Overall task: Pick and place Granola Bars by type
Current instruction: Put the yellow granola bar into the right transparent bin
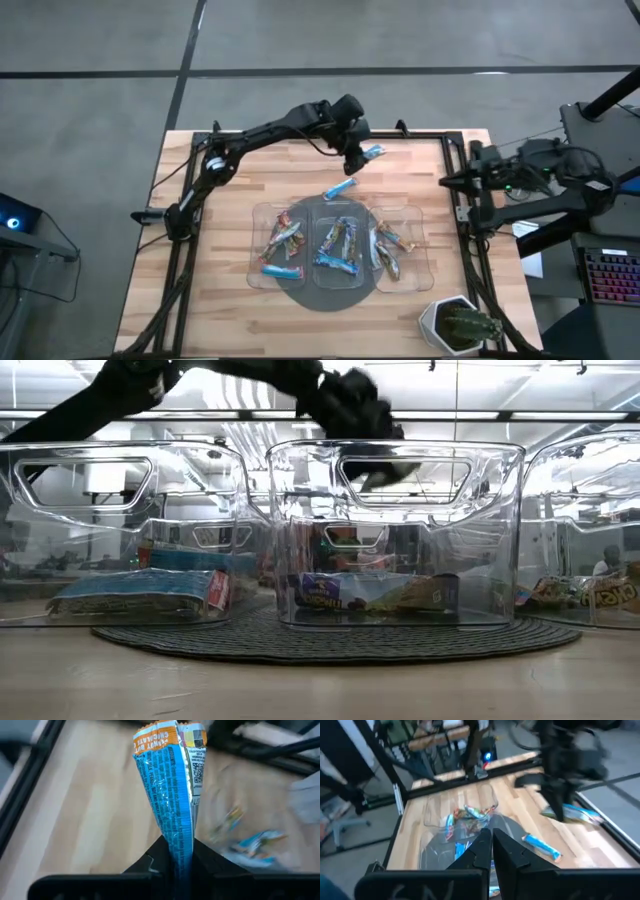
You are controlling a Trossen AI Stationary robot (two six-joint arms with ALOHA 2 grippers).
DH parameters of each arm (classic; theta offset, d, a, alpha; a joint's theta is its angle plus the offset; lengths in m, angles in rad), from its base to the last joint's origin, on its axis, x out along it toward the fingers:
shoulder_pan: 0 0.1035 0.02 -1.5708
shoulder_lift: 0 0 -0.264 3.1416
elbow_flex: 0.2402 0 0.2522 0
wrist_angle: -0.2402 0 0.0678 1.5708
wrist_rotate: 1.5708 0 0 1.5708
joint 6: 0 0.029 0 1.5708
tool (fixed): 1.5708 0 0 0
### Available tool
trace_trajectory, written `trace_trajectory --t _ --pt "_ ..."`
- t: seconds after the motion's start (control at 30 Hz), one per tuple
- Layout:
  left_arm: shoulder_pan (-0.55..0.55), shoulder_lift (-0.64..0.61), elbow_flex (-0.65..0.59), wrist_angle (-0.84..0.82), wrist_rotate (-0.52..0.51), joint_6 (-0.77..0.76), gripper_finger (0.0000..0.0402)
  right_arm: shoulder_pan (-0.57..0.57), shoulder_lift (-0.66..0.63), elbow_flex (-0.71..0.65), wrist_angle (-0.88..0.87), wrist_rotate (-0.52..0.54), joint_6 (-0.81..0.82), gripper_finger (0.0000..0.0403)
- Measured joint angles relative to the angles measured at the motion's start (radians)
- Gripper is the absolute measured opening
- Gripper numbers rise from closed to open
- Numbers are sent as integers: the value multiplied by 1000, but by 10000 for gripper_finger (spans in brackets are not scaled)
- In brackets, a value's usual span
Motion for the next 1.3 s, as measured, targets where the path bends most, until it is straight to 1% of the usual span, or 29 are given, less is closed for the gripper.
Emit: trace_trajectory --t 0.07,0.2,0.3,0.4,0.57,0.73,0.9,1.0,1.17,1.3 --pt "-25 -32 -19 52 6 5 24 0 -59 -25 -16 20 22 8" --pt "-74 -86 -39 49 9 17 24 -1 -169 -69 -72 62 70 8" --pt "-110 -109 -35 38 9 23 24 -1 -226 -89 -93 62 96 8" --pt "-148 -129 -31 34 6 22 24 -1 -256 -104 -107 61 99 8" --pt "-214 -137 -2 43 5 13 24 0 -279 -127 -188 60 103 8" --pt "-273 -143 -4 53 -5 36 24 0 -281 -138 -186 60 107 8" --pt "-316 -144 -3 63 -38 41 24 0 -278 -132 -184 60 111 8" --pt "-329 -146 -3 109 -72 6 24 0 -277 -128 -176 60 118 8" --pt "-333 -142 -20 270 -81 -58 24 0 -272 -129 -163 60 119 8" --pt "-332 -127 -59 294 -81 -76 24 0 -259 -128 -163 59 118 8"
